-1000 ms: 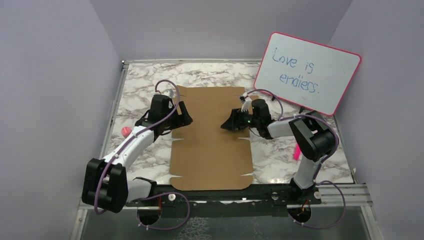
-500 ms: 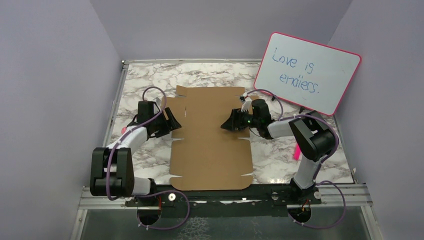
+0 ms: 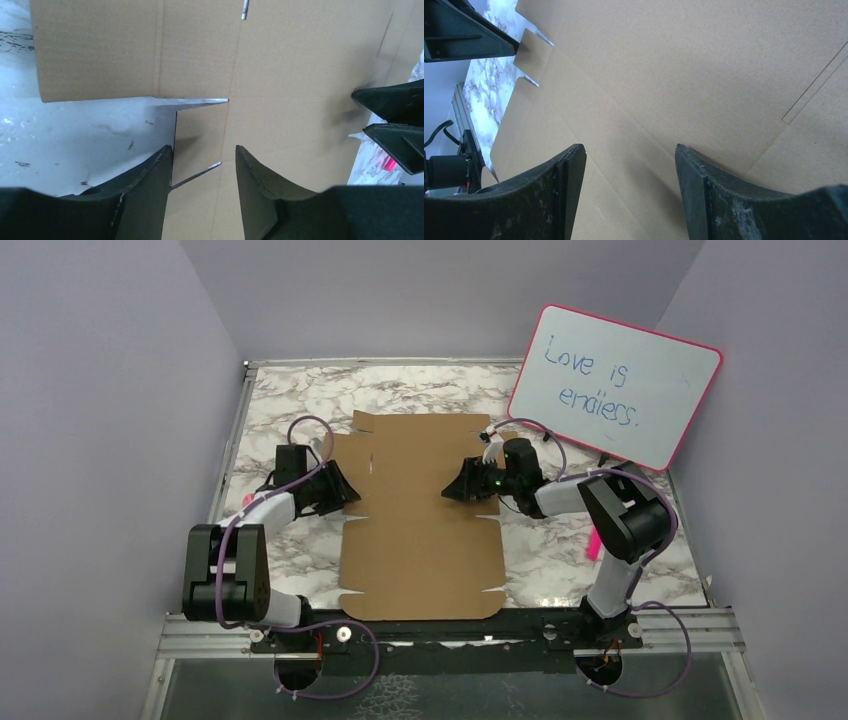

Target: Fold the paper box

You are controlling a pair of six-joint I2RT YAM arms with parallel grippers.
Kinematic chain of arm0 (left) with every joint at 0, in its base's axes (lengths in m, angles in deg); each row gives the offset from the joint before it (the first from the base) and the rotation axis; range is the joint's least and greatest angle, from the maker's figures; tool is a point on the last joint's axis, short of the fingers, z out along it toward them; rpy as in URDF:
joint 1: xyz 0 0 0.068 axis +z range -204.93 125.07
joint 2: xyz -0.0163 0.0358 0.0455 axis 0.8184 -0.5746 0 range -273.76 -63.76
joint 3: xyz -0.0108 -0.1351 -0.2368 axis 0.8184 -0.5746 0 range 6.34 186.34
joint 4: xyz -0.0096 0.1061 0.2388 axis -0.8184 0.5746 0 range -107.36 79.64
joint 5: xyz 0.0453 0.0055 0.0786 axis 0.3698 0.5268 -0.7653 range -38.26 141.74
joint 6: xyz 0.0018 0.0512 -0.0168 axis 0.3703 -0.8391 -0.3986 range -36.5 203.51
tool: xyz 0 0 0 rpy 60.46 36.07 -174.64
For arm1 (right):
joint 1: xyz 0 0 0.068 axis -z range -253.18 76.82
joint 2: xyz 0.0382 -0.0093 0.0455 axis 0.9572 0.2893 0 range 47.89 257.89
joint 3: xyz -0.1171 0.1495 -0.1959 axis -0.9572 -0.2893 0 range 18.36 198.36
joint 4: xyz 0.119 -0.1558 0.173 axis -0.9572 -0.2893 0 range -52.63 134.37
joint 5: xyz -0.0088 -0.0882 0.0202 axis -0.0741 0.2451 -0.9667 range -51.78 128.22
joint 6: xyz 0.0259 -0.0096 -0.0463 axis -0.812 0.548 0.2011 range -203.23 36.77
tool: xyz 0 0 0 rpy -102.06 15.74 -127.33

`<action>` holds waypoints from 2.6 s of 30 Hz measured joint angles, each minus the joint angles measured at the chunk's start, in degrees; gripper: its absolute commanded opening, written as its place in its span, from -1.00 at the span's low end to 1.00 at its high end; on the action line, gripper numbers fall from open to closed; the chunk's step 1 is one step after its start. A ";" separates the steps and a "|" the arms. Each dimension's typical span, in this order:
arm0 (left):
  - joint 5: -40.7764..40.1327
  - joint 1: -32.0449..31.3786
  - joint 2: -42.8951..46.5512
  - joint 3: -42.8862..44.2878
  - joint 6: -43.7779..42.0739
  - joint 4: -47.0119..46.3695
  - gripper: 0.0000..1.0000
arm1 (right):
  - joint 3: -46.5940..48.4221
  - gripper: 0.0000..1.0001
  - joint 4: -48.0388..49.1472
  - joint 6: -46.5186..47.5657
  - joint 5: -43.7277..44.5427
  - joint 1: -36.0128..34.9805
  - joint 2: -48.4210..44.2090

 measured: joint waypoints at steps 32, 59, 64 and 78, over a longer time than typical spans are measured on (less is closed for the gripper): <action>-9.84 -17.49 3.30 6.38 -1.57 6.78 -0.16 | 0.00 0.43 0.00 0.00 0.02 0.00 0.00; -7.43 8.72 -18.29 29.75 -16.02 12.48 0.19 | 0.00 0.43 0.00 0.00 0.04 0.00 -0.02; -3.54 9.03 -23.61 32.52 -17.64 13.35 0.07 | 0.00 0.43 0.02 0.00 0.04 0.00 -0.02; 0.76 9.60 -27.36 34.29 -20.52 15.15 -0.87 | 0.00 0.43 0.17 -0.02 0.00 0.00 -0.02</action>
